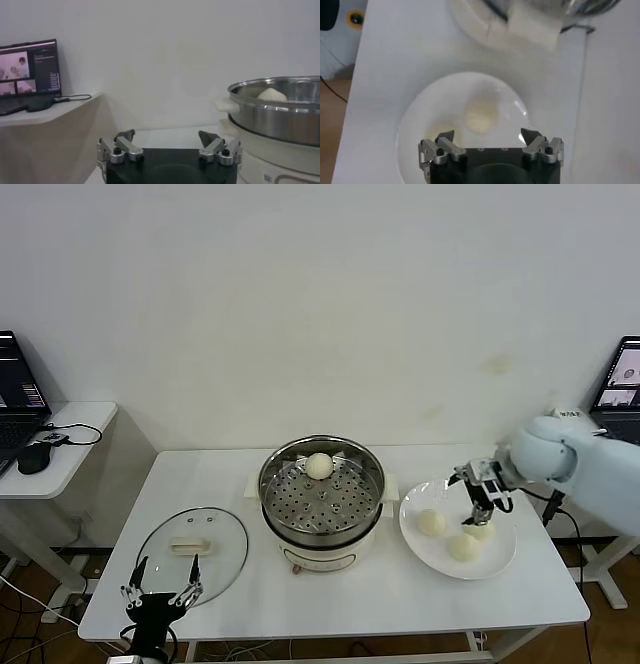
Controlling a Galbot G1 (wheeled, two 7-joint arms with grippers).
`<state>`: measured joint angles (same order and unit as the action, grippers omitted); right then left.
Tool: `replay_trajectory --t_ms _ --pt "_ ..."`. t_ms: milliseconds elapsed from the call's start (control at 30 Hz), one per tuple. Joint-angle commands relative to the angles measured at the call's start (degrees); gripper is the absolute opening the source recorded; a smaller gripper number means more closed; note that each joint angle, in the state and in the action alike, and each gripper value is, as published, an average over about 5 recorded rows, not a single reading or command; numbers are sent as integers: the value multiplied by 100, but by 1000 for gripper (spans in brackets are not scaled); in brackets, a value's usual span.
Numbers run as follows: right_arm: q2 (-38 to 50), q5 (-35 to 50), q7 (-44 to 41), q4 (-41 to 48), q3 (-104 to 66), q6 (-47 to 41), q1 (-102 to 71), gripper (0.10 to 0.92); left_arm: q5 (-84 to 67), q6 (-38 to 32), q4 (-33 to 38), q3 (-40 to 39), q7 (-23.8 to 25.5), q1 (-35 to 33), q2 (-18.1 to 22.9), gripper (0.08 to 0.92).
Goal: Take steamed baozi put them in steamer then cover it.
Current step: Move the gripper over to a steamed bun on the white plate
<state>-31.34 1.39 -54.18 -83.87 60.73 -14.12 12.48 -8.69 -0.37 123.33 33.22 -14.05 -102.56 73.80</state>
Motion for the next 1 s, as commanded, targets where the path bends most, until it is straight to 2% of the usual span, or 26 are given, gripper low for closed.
replay_trajectory --t_ms 33,400,800,1000 --pt "-540 -473 -26 959 -917 108 -1265 823 -11 -5 -42 58 -3 -19 -9 823" --pt "-1246 -528 106 1445 -1076 87 -1448 823 -21 -14 -108 116 -5 0 2 823" --pt "-1506 -688 120 1758 -1156 16 -1457 823 -41 -33 -232 137 -16 55 -15 823" --pt "-1565 -738 105 1919 -1200 9 -1484 777 -40 -33 -253 114 -19 91 -1 823"
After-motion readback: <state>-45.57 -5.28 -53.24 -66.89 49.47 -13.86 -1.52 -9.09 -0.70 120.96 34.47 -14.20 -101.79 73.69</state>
